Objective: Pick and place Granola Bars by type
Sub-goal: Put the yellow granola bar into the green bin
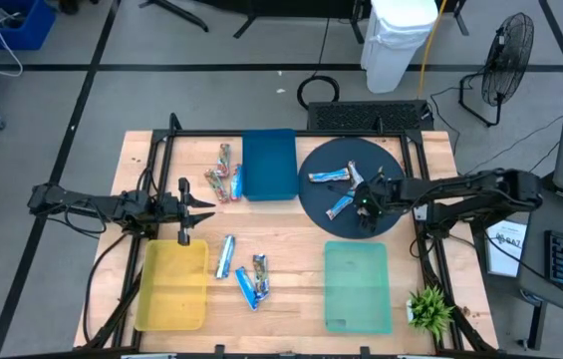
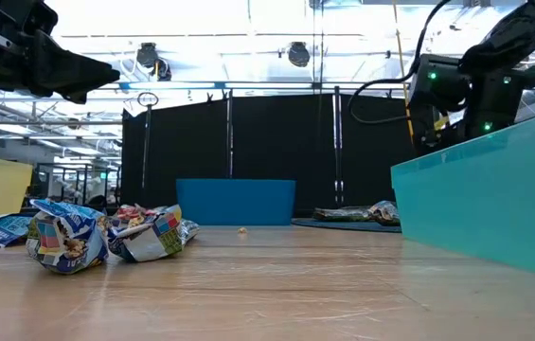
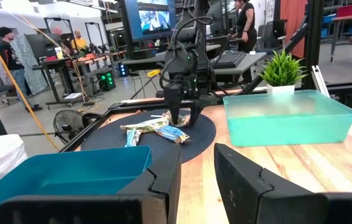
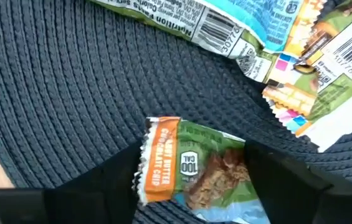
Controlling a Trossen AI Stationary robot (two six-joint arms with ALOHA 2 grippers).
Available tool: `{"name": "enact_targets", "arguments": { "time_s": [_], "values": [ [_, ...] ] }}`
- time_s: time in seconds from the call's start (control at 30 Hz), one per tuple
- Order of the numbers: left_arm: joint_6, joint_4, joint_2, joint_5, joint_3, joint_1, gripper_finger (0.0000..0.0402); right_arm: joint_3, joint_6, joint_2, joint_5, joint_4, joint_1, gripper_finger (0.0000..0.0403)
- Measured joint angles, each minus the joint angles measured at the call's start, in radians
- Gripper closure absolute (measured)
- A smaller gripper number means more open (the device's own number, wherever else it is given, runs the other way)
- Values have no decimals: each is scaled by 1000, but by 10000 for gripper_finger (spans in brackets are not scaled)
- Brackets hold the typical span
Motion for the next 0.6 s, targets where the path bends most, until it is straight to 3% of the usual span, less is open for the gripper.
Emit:
{"name": "enact_targets", "arguments": {
  "time_s": [0.13, 0.33, 0.6],
  "values": [
    [0, 0, 0, 0, 0, 0, 300, 0, 29, 6, 3, 9, 0, 221],
    [0, 0, 0, 0, 0, 0, 300, -5, 38, -56, 8, 3, 0, 377],
    [0, 0, 0, 0, 0, 0, 300, 10, 39, -216, -52, 22, 50, 393]
  ]
}}
